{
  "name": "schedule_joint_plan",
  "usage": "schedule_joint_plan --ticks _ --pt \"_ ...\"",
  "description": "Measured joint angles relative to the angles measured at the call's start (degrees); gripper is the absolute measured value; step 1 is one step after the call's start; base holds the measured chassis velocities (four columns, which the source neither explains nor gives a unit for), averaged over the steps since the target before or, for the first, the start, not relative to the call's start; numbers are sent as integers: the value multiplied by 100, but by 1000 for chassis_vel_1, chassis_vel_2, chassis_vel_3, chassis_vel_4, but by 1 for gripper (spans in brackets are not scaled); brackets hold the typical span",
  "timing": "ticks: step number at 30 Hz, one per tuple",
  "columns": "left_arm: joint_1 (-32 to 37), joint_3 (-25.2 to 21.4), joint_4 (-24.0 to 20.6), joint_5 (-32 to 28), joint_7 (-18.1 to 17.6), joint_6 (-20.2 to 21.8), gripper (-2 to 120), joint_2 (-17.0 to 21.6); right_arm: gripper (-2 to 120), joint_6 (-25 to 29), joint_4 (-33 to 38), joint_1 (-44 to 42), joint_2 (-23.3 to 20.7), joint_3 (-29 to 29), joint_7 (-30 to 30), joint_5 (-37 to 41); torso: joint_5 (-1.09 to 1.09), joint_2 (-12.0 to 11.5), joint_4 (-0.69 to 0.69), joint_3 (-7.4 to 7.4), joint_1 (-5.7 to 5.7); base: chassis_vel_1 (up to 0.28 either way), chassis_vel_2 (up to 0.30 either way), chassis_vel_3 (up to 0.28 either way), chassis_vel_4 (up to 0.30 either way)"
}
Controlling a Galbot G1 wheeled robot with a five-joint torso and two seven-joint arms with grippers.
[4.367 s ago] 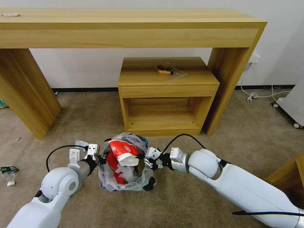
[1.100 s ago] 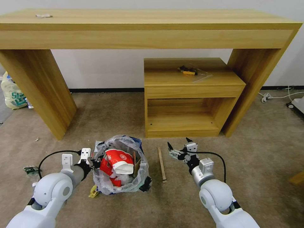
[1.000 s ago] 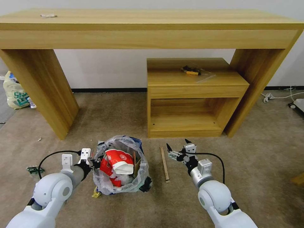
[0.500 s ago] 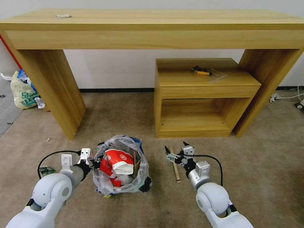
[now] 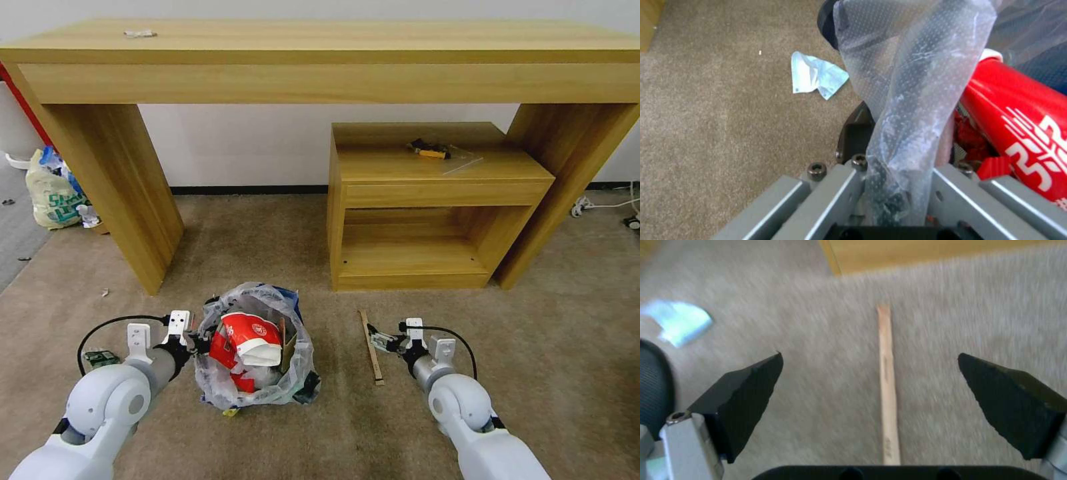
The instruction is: Pick up the trash bin and place the garbage on the floor into it.
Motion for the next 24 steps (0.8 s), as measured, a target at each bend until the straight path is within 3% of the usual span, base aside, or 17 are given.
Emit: schedule_joint_plan --ticks 10,24 --pt "26 22 -46 -9 -52 0 0 -6 96 -552 -1128 725 230 -567 707 255 -1 0 0 0 0 0 0 0 0" --pt "33 -3 -65 -54 -60 0 0 38 88 -707 -1738 1040 467 -654 976 517 -1 0 0 0 0 0 0 0 0"
